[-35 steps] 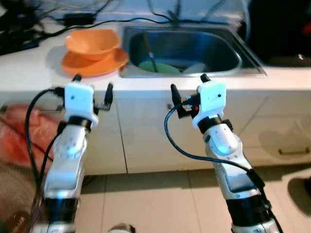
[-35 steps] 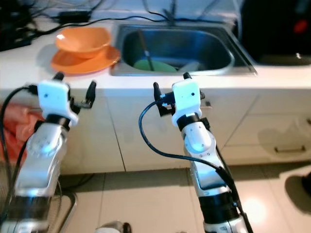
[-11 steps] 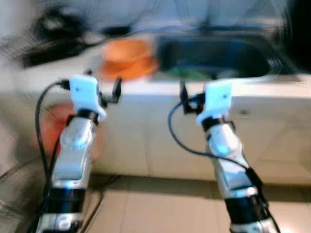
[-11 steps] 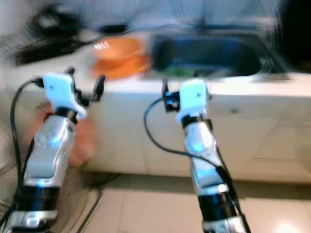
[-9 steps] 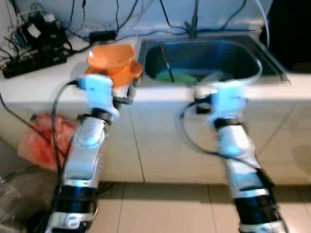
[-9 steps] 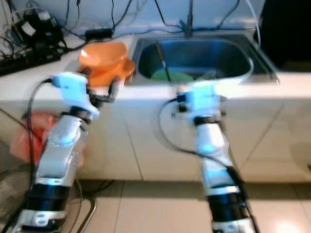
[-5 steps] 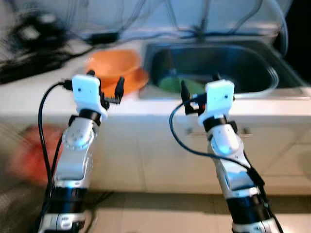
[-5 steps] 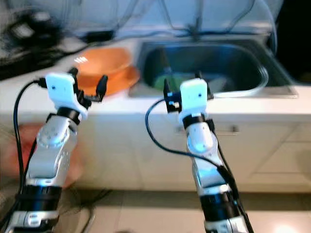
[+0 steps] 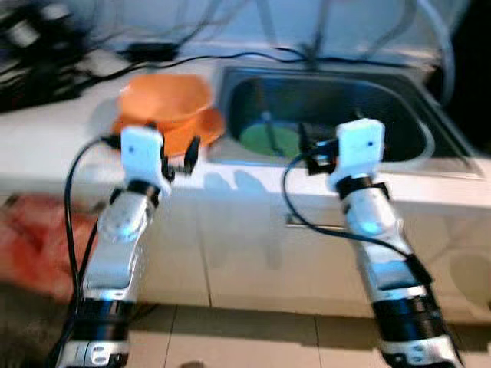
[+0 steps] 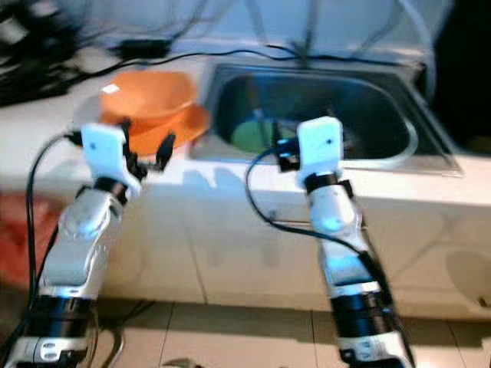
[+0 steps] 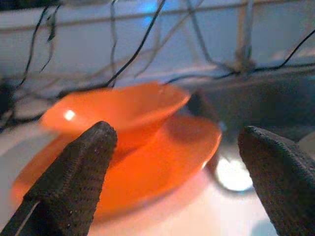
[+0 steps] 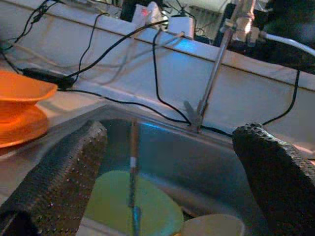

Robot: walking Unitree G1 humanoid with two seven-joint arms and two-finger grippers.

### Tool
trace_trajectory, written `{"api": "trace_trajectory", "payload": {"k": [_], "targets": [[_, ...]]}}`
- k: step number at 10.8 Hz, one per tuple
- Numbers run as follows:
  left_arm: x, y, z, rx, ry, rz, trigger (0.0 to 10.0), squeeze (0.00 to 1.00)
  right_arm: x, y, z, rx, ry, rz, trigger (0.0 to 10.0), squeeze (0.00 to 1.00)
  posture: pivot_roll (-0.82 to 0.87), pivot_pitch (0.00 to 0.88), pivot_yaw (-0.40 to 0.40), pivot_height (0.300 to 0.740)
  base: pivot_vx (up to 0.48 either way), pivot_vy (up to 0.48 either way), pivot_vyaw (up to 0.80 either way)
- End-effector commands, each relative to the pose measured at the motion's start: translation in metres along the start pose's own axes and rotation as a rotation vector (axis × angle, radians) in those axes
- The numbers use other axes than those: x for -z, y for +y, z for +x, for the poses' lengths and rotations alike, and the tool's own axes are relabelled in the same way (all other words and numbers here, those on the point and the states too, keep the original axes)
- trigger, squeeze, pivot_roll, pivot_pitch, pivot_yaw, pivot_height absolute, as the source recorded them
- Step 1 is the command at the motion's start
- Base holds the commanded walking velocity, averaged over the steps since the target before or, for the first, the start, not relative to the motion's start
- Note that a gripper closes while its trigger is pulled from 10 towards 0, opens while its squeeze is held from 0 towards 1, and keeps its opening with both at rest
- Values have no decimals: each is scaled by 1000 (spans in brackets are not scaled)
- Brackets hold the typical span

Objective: Kitchen organization

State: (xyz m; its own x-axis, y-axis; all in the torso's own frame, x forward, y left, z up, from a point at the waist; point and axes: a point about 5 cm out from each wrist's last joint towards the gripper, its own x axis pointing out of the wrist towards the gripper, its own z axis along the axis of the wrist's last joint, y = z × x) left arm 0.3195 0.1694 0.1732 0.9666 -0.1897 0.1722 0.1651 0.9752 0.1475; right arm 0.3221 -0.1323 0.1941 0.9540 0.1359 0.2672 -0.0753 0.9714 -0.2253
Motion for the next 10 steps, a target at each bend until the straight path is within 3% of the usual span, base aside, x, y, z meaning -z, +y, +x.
{"api": "trace_trajectory", "payload": {"k": [1,3,5,6,7,10], "targets": [[4,-4,-2,19,6,7,10000,0,1,-10,1,17,15,-5,10000,0,90,49,-55,740,0,0,0],[14,-9,-4,12,31,-16,10000,0,-3,-21,6,-23,8,-55,10000,0,80,30,-66,740,0,0,0],[7,2,-1,0,-3,26,10000,0,-2,-26,11,-87,0,-85,10000,0,122,0,-53,740,0,0,0],[3,7,-1,-23,-4,31,10000,0,4,-30,12,-87,32,-49,10000,0,139,0,-54,740,0,0,0],[1,8,-3,-2,-17,83,10000,0,3,-28,14,-100,18,-64,10000,0,158,0,-60,740,0,0,0],[0,26,-7,-66,-8,102,10000,0,5,-24,19,-42,12,-24,10000,0,172,0,-50,740,0,0,0]]}}
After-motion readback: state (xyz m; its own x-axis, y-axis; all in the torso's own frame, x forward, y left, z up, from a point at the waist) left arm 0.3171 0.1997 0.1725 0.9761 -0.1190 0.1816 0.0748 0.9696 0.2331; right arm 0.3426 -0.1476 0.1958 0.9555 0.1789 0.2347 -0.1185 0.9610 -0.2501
